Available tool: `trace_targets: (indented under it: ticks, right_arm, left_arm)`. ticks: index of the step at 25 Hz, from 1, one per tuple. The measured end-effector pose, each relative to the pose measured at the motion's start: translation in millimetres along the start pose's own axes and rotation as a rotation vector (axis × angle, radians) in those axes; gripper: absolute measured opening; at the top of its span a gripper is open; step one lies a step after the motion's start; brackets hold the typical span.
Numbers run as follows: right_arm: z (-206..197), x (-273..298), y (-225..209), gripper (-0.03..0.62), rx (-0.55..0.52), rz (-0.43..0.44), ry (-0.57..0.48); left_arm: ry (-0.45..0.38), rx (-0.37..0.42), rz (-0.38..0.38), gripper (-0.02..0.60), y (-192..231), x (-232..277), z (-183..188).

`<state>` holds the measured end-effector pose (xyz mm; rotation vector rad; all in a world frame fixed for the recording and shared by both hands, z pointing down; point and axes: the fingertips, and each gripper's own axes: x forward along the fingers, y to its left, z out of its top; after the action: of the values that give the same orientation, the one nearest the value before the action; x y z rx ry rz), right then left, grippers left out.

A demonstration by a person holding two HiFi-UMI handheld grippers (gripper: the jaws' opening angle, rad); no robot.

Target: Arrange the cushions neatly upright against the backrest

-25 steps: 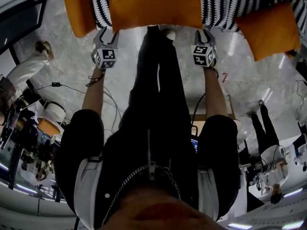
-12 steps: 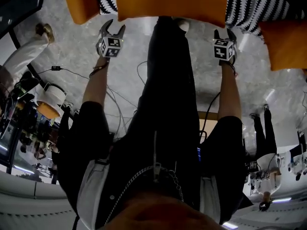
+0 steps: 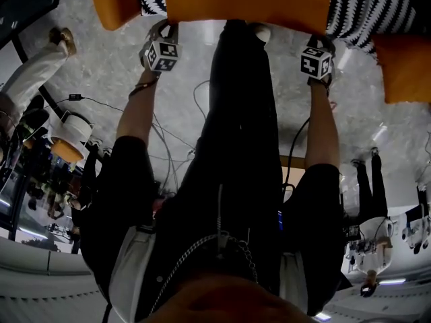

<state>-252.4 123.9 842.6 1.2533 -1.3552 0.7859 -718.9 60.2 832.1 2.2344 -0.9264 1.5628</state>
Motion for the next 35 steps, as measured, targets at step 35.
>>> trace_targets:
  ticks: [35]
  right_arm:
    - [371.4, -153.1, -121.0, 0.046, 0.024, 0.12, -0.174]
  left_arm:
    - [-0.166, -0.431, 0.06, 0.032, 270.2, -78.3, 269.1]
